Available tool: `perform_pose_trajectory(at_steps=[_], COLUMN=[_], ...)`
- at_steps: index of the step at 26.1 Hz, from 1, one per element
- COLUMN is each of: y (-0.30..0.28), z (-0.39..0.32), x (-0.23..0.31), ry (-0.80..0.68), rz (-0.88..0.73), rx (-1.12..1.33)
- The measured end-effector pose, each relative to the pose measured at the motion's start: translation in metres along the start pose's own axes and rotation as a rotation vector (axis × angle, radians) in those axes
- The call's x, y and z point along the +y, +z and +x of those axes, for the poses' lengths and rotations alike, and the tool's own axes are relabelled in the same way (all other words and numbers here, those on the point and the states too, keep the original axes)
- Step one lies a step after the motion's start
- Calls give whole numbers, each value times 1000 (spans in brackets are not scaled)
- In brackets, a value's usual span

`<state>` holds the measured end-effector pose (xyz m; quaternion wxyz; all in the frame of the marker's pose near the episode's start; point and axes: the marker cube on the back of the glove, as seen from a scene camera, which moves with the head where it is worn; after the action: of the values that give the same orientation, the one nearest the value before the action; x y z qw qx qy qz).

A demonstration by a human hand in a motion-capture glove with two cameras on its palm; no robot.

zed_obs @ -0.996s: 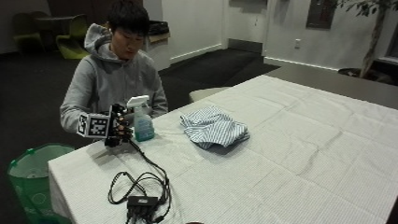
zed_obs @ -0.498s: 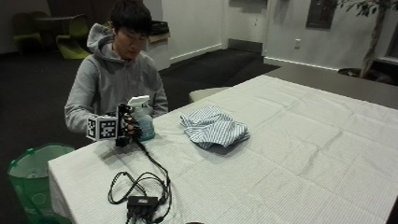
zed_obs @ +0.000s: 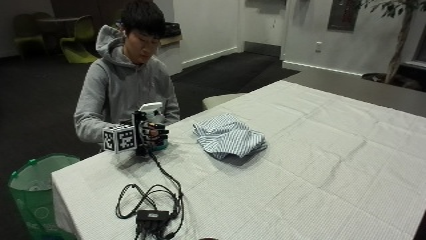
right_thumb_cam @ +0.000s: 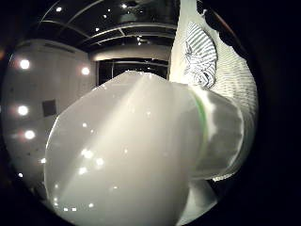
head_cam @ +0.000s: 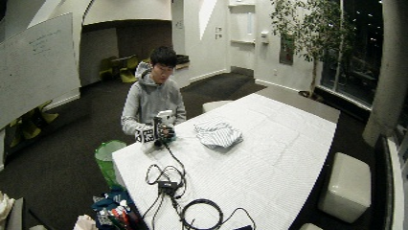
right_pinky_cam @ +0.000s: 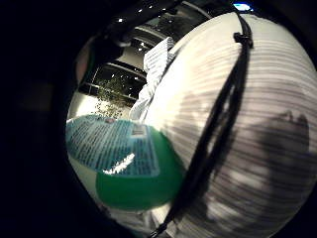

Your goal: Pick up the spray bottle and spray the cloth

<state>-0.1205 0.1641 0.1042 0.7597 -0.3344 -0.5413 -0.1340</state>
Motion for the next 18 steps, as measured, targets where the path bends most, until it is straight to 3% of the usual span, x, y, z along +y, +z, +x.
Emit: perform_pose_trajectory(at_steps=[18], y=[30], z=[-8], x=[-29], ry=[-53], rz=[5], rx=[-90])
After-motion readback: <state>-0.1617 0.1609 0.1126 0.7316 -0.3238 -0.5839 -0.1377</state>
